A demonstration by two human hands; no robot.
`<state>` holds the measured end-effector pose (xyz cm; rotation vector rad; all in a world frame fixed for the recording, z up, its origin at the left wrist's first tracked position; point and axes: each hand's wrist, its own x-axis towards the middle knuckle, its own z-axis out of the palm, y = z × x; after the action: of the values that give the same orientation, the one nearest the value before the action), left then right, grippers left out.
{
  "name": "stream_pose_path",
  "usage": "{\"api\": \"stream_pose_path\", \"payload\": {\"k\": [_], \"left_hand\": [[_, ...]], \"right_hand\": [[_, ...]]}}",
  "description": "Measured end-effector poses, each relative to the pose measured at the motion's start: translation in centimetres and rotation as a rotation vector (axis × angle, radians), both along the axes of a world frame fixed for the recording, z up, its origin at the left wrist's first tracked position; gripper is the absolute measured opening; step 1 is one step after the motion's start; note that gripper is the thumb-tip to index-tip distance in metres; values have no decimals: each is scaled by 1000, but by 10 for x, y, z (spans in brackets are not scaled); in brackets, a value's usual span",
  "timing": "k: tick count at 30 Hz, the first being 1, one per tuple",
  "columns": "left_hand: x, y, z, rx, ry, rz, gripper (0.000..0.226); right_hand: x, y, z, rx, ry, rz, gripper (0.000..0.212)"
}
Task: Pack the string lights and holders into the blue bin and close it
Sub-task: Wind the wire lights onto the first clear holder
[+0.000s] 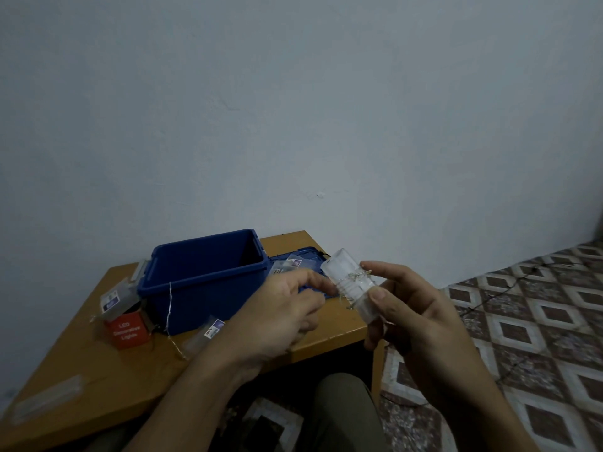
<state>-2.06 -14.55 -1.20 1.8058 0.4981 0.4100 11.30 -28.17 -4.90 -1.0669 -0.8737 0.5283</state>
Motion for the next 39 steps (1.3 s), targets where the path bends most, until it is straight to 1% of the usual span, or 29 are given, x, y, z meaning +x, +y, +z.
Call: {"api": "stream_pose_path", "payload": {"k": [2, 7, 9, 10, 12, 14, 15, 18, 20, 23, 25, 26, 28, 31, 33, 37, 39], "left_hand": [[0, 3, -2, 0, 6, -3, 17], [-2, 12, -4, -6, 80, -53, 24], [-1, 16, -3, -21, 100, -90, 22], [0, 18, -3, -19, 107, -110, 23], [2, 23, -1, -30, 118, -167, 30], [2, 29, 4, -61, 124, -235, 45], [2, 33, 8, -63, 132, -266, 45], [5, 37, 25, 28, 185, -343, 28], [7, 36, 36, 151, 248, -381, 30], [10, 32, 50, 280, 333, -388, 42], [11, 30, 57, 346, 377, -363, 55], [12, 29, 60, 384, 398, -351, 57], [15, 23, 65, 475, 426, -313, 48], [21, 14, 65, 581, 447, -213, 36], [23, 7, 64, 578, 442, -173, 33], [20, 2, 62, 504, 390, -153, 25], [16, 3, 60, 472, 354, -146, 25]], "right_hand": [[0, 0, 1, -1, 12, 11, 32], [1, -6, 5, 12, 94, 108, 30], [3, -8, 5, 12, 89, 164, 28], [4, -9, 4, 12, 78, 192, 32], [5, -10, 3, 9, 57, 246, 41], [8, -12, 3, 1, 23, 296, 43], [9, -14, 4, -14, -6, 316, 43], [10, -16, 4, -70, -111, 350, 42], [9, -17, 5, -115, -182, 354, 40], [8, -19, 8, -173, -249, 317, 32], [8, -21, 11, -202, -290, 286, 25], [7, -22, 12, -215, -317, 275, 22], [5, -21, 12, -245, -391, 225, 21], [1, -17, 10, -312, -556, 76, 24], [-1, -14, 7, -351, -657, -23, 23], [-1, -11, 3, -333, -719, -152, 25], [0, -10, 2, -323, -759, -221, 26]]}}
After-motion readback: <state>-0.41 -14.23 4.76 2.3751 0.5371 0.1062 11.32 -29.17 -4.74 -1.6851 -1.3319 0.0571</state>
